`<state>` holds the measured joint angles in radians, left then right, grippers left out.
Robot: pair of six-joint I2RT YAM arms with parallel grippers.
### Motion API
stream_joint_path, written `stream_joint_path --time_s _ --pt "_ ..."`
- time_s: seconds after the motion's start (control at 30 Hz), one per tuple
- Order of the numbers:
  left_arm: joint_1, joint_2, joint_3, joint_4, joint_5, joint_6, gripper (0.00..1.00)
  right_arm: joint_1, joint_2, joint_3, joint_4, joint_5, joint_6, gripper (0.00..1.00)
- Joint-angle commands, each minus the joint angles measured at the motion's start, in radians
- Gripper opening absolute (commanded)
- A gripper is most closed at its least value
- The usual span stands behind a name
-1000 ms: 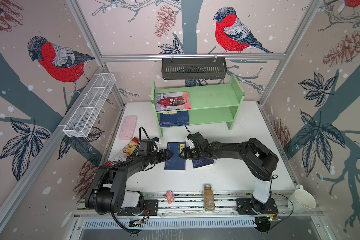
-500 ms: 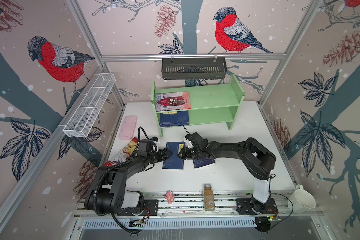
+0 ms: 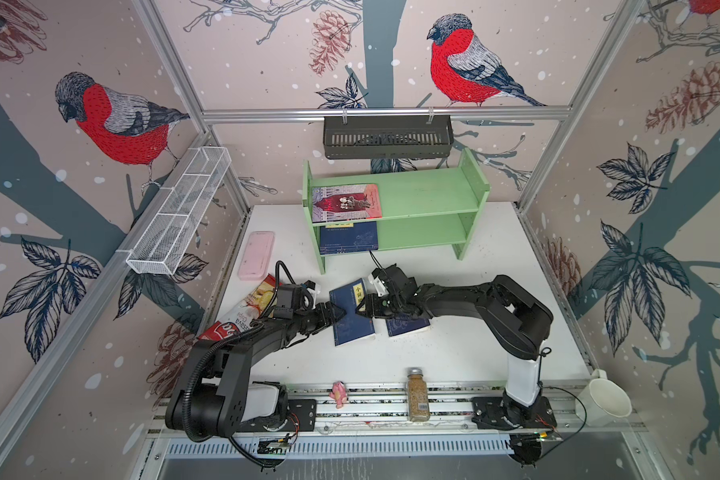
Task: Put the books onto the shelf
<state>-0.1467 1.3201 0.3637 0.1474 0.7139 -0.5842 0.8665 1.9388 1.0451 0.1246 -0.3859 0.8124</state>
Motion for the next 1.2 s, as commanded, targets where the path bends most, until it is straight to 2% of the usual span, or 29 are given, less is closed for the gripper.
stream_joint_path --time_s 0.0,0.27,0.67,1.17 --pt "0.011 -0.012 -0.006 0.044 0.117 -0.047 0.72 -0.001 0.019 -0.016 -0.152 0.048 0.001 0.57" --pt "0.036 -0.022 -0.009 0.054 0.126 -0.057 0.73 -0.011 0.009 -0.031 -0.149 0.051 0.002 0.57" --pt "0.089 -0.054 -0.026 0.122 0.203 -0.128 0.74 -0.014 -0.001 -0.039 -0.143 0.047 0.001 0.57" --pt "0.096 -0.073 -0.034 0.111 0.185 -0.186 0.7 -0.018 -0.023 -0.058 -0.095 0.012 0.013 0.57"
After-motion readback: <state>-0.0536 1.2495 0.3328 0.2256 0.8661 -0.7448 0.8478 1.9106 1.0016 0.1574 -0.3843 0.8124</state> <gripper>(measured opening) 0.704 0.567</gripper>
